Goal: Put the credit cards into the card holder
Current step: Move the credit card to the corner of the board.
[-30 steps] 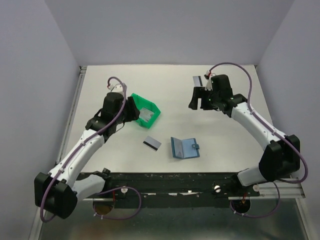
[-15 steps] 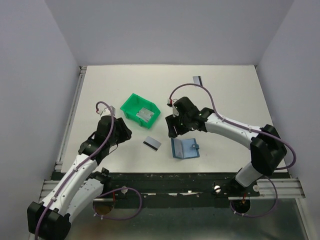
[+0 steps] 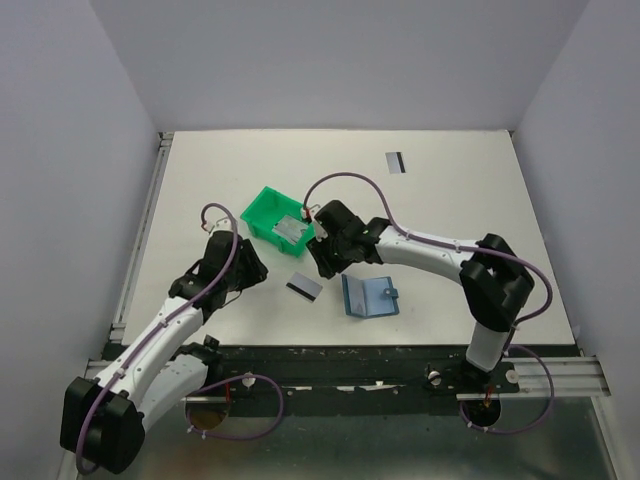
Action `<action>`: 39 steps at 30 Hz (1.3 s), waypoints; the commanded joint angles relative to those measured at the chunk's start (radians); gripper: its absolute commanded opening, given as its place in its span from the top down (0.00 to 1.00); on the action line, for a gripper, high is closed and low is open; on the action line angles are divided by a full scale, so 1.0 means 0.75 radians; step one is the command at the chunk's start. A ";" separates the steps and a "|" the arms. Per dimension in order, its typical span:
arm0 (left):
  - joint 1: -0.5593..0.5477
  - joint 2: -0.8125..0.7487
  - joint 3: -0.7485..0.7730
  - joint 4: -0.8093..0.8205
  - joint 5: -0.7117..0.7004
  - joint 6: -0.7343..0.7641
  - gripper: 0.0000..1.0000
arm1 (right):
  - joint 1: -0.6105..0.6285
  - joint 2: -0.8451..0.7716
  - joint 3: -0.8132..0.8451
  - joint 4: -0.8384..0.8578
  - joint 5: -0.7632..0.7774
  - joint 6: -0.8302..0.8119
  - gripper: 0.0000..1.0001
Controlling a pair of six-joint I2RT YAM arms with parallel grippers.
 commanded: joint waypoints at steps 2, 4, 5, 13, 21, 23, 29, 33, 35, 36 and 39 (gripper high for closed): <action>0.005 0.035 -0.035 0.075 0.047 -0.023 0.46 | -0.002 0.142 0.103 0.057 -0.032 -0.074 0.57; 0.003 0.046 -0.043 0.083 0.051 -0.025 0.47 | 0.002 0.182 0.131 0.059 -0.044 -0.074 0.58; 0.003 0.054 -0.049 0.093 0.051 -0.025 0.47 | 0.000 0.201 0.143 0.061 -0.048 -0.072 0.59; 0.005 0.182 -0.102 0.306 0.098 -0.031 0.56 | 0.002 0.328 0.225 0.041 -0.107 -0.044 0.60; 0.003 0.455 -0.137 0.557 0.207 -0.045 0.85 | 0.017 0.336 0.154 0.073 -0.199 -0.003 0.62; 0.005 0.506 -0.145 0.614 0.233 -0.049 0.89 | 0.027 0.326 0.125 0.083 -0.216 0.005 0.62; 0.001 0.606 -0.145 0.680 0.278 -0.043 0.95 | 0.076 0.299 0.046 0.098 -0.253 0.040 0.64; -0.001 0.633 -0.176 0.733 0.321 -0.047 0.98 | 0.111 0.299 0.013 0.116 -0.275 0.067 0.64; -0.005 0.639 -0.196 0.752 0.342 -0.053 0.98 | 0.127 0.297 0.000 0.122 -0.289 0.083 0.64; -0.009 0.639 -0.211 0.760 0.352 -0.055 0.99 | 0.139 0.295 -0.012 0.130 -0.298 0.089 0.65; -0.027 0.606 -0.239 0.740 0.379 -0.066 1.00 | 0.164 0.275 -0.042 0.139 -0.302 0.112 0.65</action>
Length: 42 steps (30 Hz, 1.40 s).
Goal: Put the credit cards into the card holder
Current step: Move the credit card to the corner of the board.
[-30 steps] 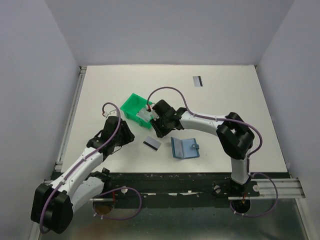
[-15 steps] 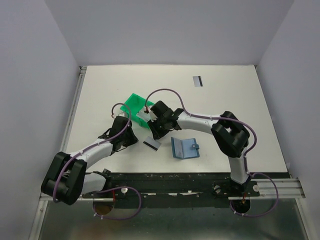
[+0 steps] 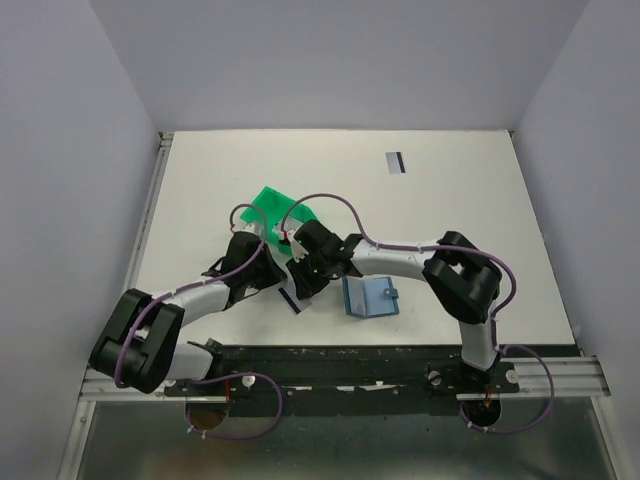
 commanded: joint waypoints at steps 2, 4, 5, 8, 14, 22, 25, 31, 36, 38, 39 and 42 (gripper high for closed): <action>-0.040 -0.061 -0.120 -0.038 0.068 -0.031 1.00 | 0.058 -0.004 -0.109 -0.049 -0.030 0.056 0.66; -0.044 -0.110 -0.173 -0.048 0.070 -0.048 1.00 | 0.068 -0.016 -0.133 -0.037 -0.038 0.072 0.66; -0.044 -0.134 -0.191 -0.054 0.074 -0.054 1.00 | 0.072 -0.025 -0.141 -0.033 -0.042 0.078 0.66; -0.060 -0.206 -0.247 -0.058 0.090 -0.090 1.00 | 0.078 -0.039 -0.162 -0.013 -0.058 0.101 0.66; -0.107 -0.325 -0.294 -0.150 0.080 -0.142 1.00 | 0.101 -0.055 -0.182 -0.008 -0.056 0.121 0.67; -0.234 -0.558 -0.343 -0.332 0.005 -0.244 1.00 | 0.158 -0.113 -0.256 0.014 -0.050 0.164 0.67; -0.259 -0.619 -0.361 -0.375 -0.018 -0.275 1.00 | 0.172 -0.127 -0.285 0.026 -0.050 0.189 0.67; -0.298 -0.705 -0.388 -0.445 -0.045 -0.311 1.00 | 0.217 -0.162 -0.334 0.051 -0.054 0.230 0.67; -0.308 -0.758 -0.398 -0.476 -0.057 -0.320 1.00 | 0.250 -0.190 -0.350 0.049 -0.058 0.246 0.67; -0.310 -0.767 -0.398 -0.482 -0.059 -0.320 1.00 | 0.258 -0.194 -0.352 0.047 -0.073 0.252 0.67; -0.310 -0.771 -0.398 -0.482 -0.063 -0.322 1.00 | 0.266 -0.196 -0.356 0.047 -0.077 0.254 0.67; -0.312 -0.773 -0.392 -0.484 -0.067 -0.318 1.00 | 0.283 -0.207 -0.360 0.051 -0.081 0.267 0.67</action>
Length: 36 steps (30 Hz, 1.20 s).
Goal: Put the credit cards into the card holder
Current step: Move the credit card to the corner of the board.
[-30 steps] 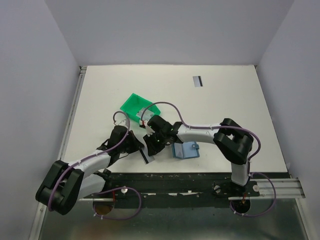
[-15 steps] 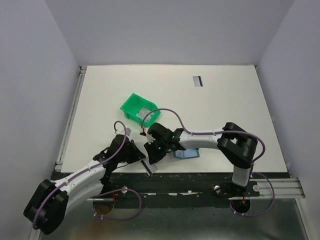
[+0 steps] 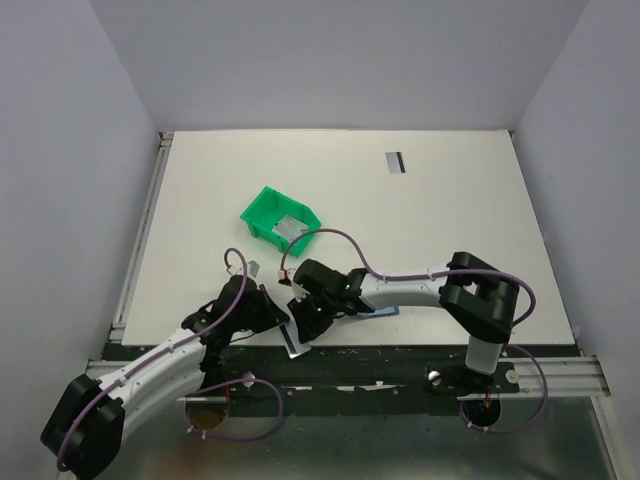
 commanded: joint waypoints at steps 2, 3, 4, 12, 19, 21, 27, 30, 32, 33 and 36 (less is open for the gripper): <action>-0.009 -0.004 -0.014 -0.107 -0.059 0.003 1.00 | 0.037 -0.026 -0.058 -0.054 -0.009 0.030 0.67; -0.009 -0.006 -0.012 -0.107 -0.061 0.005 1.00 | 0.035 -0.038 -0.066 -0.042 -0.015 0.036 0.67; -0.009 -0.004 -0.010 -0.103 -0.061 0.007 1.00 | 0.037 -0.053 -0.079 -0.027 -0.019 0.044 0.66; -0.009 0.041 0.021 -0.064 -0.065 0.054 0.99 | 0.035 -0.161 -0.203 0.106 -0.039 0.179 0.52; -0.011 0.092 0.049 -0.035 -0.052 0.089 0.99 | 0.035 -0.175 -0.255 0.193 -0.033 0.408 0.39; -0.011 0.092 0.049 -0.031 -0.048 0.095 0.99 | 0.037 -0.184 -0.285 0.238 -0.035 0.490 0.39; -0.011 0.045 0.031 -0.029 -0.046 0.100 0.99 | 0.041 -0.225 -0.414 0.328 0.032 0.657 0.39; -0.013 0.027 0.023 -0.025 -0.044 0.102 0.99 | 0.049 -0.204 -0.424 0.355 0.034 0.694 0.39; -0.015 0.027 0.019 -0.025 -0.040 0.100 0.99 | 0.059 -0.182 -0.414 0.361 0.045 0.698 0.39; -0.015 0.027 0.017 -0.023 -0.040 0.097 0.99 | 0.062 -0.171 -0.408 0.369 0.049 0.707 0.39; -0.034 0.024 0.000 -0.013 -0.028 0.077 0.99 | 0.064 -0.135 -0.398 0.420 0.049 0.723 0.39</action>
